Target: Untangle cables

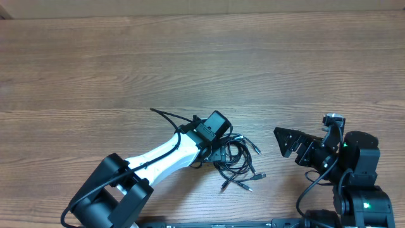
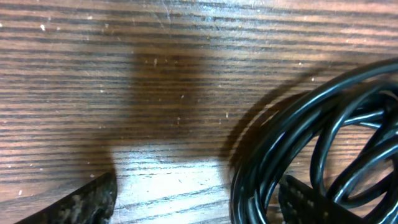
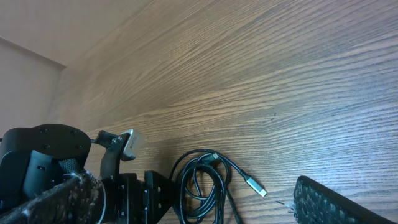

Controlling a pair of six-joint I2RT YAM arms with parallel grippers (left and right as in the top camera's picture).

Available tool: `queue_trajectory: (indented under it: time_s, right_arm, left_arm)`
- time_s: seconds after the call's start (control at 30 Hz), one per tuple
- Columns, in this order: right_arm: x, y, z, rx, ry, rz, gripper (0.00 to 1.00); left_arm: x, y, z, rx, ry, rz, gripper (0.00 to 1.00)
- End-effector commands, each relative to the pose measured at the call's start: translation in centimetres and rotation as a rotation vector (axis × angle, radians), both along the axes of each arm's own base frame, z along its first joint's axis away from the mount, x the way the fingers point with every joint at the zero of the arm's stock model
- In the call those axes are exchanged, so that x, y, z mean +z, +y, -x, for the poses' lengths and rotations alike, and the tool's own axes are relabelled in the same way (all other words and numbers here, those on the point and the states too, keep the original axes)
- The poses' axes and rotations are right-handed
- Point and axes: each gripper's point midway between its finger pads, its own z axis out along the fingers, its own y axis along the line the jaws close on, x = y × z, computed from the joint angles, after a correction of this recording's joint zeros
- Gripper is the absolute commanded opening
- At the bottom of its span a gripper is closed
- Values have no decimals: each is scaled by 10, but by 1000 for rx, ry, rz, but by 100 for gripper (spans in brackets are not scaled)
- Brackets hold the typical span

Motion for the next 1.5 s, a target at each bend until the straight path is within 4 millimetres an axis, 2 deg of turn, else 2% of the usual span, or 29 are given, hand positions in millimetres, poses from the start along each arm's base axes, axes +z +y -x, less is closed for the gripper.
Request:
queue_trajectory:
  time_s: [0.0, 0.23, 0.43, 0.5, 0.53, 0.57, 0.73, 0.83, 0.93, 0.97, 1.13, 1.23, 1.37, 1.4, 1.47]
  right_arm:
    - [7, -1, -2, -4, -20, 4, 100]
    - [7, -1, -2, -4, -20, 4, 100]
    - [7, -1, -2, -4, -21, 4, 100]
    - [7, -1, -2, -4, -20, 4, 100]
    - [7, -1, -2, -4, -21, 4, 100]
    - [7, -1, -2, -4, -21, 4, 100]
    - [7, -1, -2, -4, -20, 4, 100]
    - [7, -1, -2, -4, -21, 4, 100]
    - [7, -1, -2, -4, -21, 4, 100]
    - [7, 0, -2, -4, -20, 3, 100]
    - [9, 4, 0, 26, -30, -4, 100]
    - [19, 20, 3, 139, -84, -36, 100]
    - [37, 40, 9, 266, -153, -101, 100]
    - [43, 46, 12, 308, -172, -128, 100]
    - [49, 53, 16, 354, -194, -158, 99]
  left_arm:
    - [-22, 2, 21, -42, 95, -23, 80]
    - [-43, 6, 32, -52, 153, -70, 74]
    - [-49, 8, 34, -58, 168, -84, 50]
    - [-49, 8, 34, -57, 168, -85, 32]
    - [-49, 8, 34, -57, 168, -84, 12]
    - [-49, 8, 34, -58, 168, -84, 4]
    - [-47, 6, 32, -112, 154, -82, 4]
    - [-37, 3, 23, -151, 109, -81, 4]
    - [-12, -3, 5, -225, 4, -67, 4]
    - [10, -8, -5, -298, -77, -52, 4]
    - [88, -23, -21, -558, -332, 15, 4]
    - [140, -25, -22, -695, -507, 37, 4]
    - [188, -20, -17, -834, -686, 31, 4]
    - [207, -17, -13, -863, -752, 31, 4]
    - [221, -13, -10, -862, -798, 41, 4]
